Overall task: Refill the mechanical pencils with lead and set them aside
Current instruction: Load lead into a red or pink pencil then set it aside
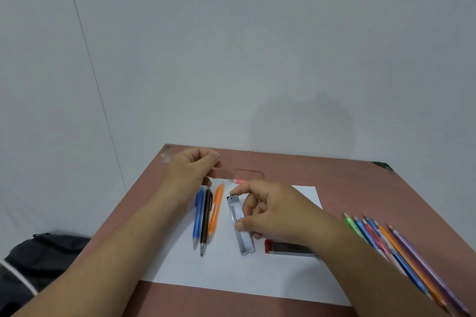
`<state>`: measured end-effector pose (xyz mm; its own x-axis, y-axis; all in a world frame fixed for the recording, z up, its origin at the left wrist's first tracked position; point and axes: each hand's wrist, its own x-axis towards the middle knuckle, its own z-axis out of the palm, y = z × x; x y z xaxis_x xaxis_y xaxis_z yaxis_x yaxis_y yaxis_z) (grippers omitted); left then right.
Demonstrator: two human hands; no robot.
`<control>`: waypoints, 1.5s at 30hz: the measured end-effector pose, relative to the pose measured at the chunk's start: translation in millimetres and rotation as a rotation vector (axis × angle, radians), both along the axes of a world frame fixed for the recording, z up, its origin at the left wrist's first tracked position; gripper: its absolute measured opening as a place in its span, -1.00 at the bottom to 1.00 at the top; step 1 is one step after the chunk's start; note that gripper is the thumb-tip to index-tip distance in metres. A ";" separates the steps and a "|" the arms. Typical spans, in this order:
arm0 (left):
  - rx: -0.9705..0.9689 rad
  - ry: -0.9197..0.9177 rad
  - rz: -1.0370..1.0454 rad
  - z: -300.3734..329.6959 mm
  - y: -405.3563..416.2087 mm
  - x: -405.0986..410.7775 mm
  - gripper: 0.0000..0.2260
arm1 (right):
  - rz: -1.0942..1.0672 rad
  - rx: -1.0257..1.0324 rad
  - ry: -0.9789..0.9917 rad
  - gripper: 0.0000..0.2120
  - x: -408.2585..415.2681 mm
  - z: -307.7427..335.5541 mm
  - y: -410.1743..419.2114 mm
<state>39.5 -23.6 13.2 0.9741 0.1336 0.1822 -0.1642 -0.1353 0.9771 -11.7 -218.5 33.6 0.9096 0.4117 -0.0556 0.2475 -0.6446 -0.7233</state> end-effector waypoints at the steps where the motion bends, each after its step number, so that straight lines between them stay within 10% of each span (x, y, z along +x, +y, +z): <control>1: 0.008 -0.002 0.005 -0.1 0.2 -0.2 -0.80 | -0.008 -0.038 -0.020 -0.56 0.6 0.0 -0.3; 13: 0.073 -0.034 -0.012 -3.4 0.4 0.0 -0.81 | -0.049 -0.195 -0.136 -0.58 8.5 -9.9 -7.1; 23: 0.110 -0.091 -0.127 -8.4 -6.7 -4.1 -0.89 | -0.297 -0.069 -0.749 -0.82 23.0 -20.8 -18.1; 45: 0.076 -0.161 -0.233 -10.4 -16.2 -8.7 -0.90 | -0.272 -0.160 -0.814 -0.91 28.6 -20.0 -21.1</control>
<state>30.8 -39.8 2.8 0.9348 -0.1100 0.3377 -0.3514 -0.1471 0.9246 16.9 -239.6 13.6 0.7571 0.2176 0.6159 0.4713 -0.8349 -0.2844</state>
